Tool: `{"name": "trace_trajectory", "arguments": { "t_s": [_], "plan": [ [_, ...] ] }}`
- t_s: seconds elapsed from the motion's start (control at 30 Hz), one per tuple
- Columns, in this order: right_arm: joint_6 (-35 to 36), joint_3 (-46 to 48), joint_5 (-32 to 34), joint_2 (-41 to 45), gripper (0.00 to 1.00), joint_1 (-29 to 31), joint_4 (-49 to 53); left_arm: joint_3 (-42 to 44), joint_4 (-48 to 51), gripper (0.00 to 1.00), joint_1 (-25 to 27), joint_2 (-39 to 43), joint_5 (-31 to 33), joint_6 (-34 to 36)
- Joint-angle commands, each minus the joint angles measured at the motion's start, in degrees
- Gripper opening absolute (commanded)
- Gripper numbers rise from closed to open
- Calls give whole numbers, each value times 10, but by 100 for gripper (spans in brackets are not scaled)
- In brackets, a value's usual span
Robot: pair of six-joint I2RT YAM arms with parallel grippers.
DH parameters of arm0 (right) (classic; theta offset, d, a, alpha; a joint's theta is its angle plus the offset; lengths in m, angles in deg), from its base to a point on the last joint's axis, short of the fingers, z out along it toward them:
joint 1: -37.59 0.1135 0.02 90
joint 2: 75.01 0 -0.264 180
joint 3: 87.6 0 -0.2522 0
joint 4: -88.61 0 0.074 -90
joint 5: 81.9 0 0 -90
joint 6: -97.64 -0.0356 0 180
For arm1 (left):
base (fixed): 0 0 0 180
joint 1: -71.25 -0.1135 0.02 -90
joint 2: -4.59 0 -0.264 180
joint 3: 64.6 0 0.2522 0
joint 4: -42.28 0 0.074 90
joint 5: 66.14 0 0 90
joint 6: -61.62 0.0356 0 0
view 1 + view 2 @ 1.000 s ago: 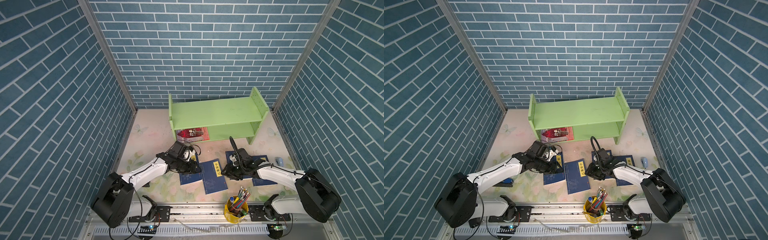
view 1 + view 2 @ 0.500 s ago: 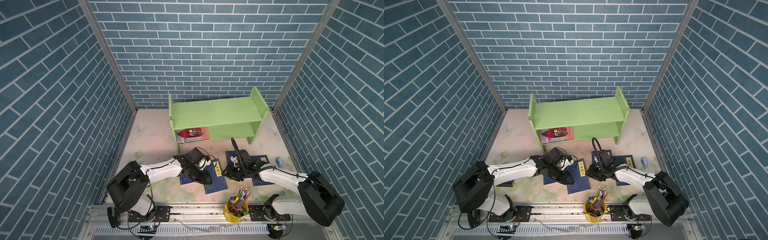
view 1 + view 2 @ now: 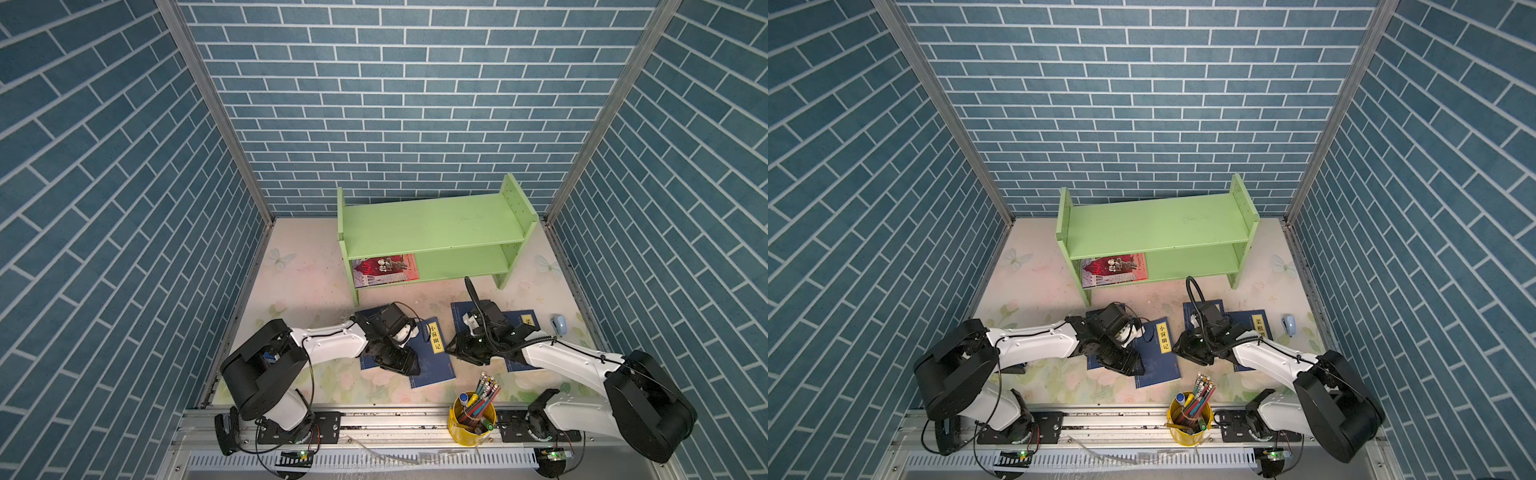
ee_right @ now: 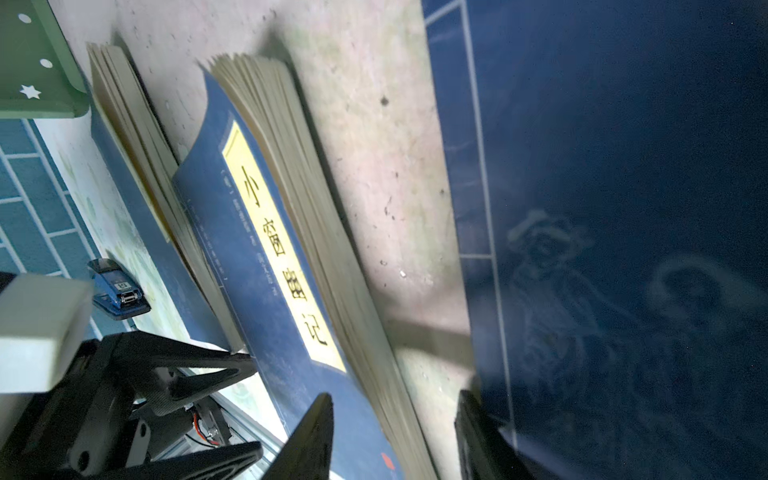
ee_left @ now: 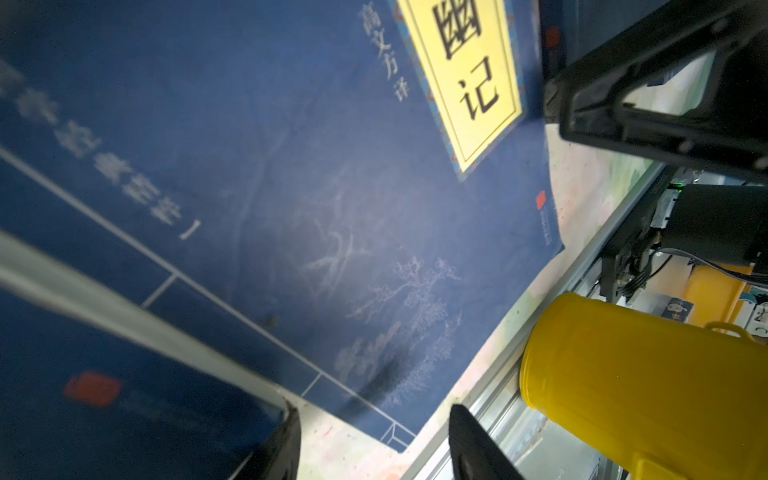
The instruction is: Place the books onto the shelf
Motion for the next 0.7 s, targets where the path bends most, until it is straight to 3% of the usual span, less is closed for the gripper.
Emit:
{"name": "trace_trajectory", "arguments": {
  "t_s": [0.0, 0.4, 0.67],
  "plan": [
    [12, 0, -14, -30, 50, -2, 3, 14, -16, 59, 7, -23, -4, -1],
    [16, 11, -25, -43, 49, 3, -17, 5, -22, 59, 10, -32, -6, 15],
    [-4, 43, -62, 18, 37, 4, -66, -9, -7, 59, 10, -36, 8, 39]
  ]
}}
